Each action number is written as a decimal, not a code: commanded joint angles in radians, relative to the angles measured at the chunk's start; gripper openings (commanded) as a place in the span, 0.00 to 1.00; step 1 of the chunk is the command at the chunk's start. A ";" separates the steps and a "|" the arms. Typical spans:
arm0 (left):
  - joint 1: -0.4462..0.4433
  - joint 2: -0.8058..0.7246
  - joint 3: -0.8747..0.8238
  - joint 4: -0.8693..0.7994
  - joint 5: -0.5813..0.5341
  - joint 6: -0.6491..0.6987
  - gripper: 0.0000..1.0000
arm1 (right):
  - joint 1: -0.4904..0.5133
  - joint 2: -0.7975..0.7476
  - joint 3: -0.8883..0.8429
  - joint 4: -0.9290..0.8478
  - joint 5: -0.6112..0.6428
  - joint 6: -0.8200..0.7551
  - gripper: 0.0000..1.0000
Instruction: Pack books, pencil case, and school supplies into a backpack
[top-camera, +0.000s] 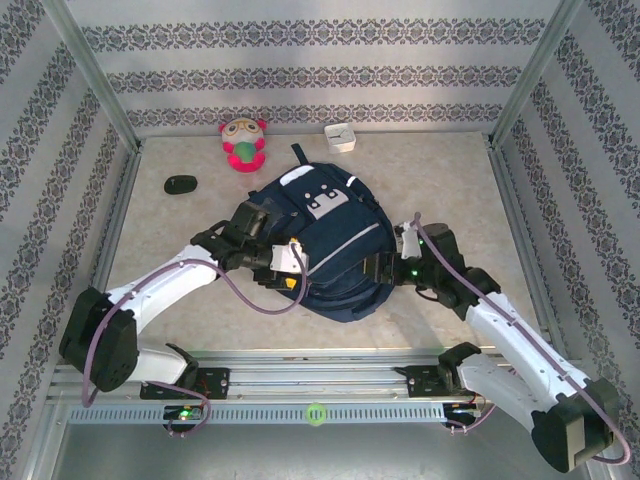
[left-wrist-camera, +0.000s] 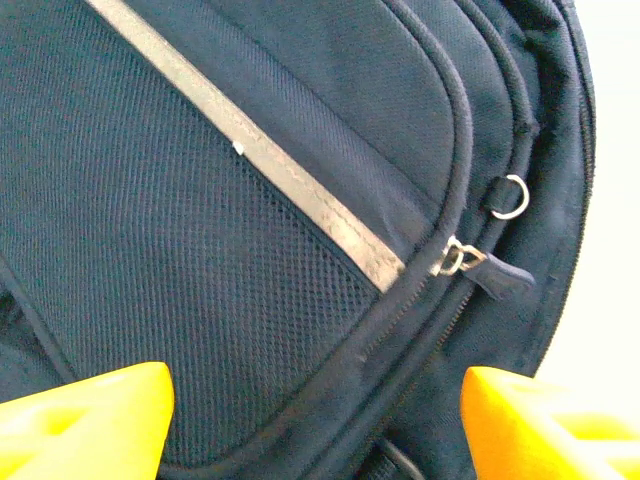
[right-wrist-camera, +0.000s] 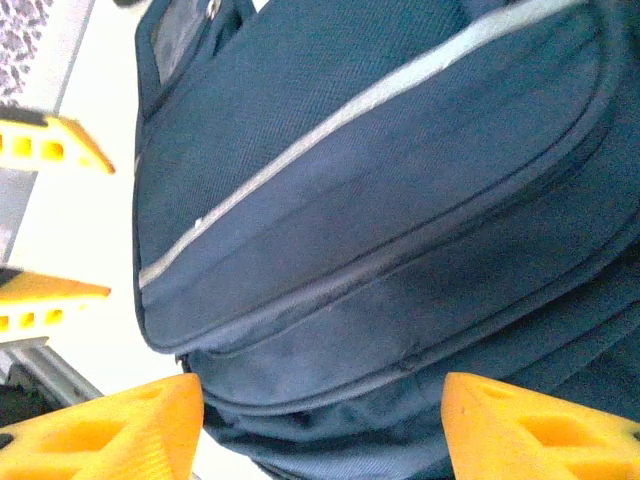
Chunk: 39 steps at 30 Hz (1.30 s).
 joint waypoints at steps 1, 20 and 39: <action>-0.019 0.028 0.006 0.088 -0.003 0.090 0.76 | 0.033 0.000 -0.032 0.037 0.056 0.064 0.64; -0.135 -0.045 -0.043 0.113 0.029 -0.264 0.04 | -0.100 0.412 0.065 0.354 -0.075 0.168 0.62; -0.148 0.047 0.013 0.216 0.083 -0.933 0.00 | 0.045 0.054 0.131 -0.066 0.108 0.041 0.54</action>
